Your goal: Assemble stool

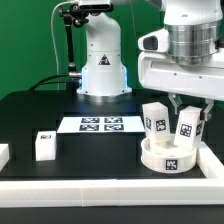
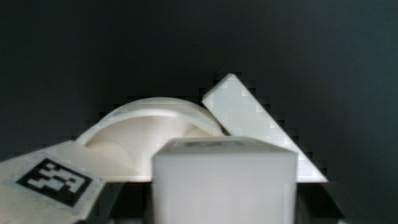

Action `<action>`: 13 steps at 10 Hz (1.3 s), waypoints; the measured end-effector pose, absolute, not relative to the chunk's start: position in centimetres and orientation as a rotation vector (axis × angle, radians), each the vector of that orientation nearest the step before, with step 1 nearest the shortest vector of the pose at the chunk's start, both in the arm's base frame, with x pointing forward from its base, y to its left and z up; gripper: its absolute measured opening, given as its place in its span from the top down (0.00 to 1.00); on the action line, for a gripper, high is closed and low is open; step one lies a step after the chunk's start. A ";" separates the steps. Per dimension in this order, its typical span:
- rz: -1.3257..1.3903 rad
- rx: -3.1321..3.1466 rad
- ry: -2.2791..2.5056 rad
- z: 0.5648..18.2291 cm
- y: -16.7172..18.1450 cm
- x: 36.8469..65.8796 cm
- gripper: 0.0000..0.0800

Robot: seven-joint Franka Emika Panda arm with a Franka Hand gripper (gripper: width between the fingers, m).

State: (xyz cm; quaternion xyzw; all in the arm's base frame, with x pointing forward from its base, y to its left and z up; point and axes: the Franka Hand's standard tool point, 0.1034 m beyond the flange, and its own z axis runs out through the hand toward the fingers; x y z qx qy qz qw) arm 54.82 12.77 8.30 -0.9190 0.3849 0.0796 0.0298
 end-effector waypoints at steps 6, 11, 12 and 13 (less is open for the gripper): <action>0.248 -2.578 1.704 8.2 13.2 54.8 0.58; 0.235 -2.434 1.882 8.2 13.3 55.1 0.29; 0.251 -2.455 1.859 8.7 13.5 55.3 0.22; 0.256 -2.466 1.839 9.3 13.8 55.4 0.22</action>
Offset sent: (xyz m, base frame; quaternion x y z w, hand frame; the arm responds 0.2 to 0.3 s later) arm 0.0000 0.0000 0.0000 0.0000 0.0000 0.1296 0.9916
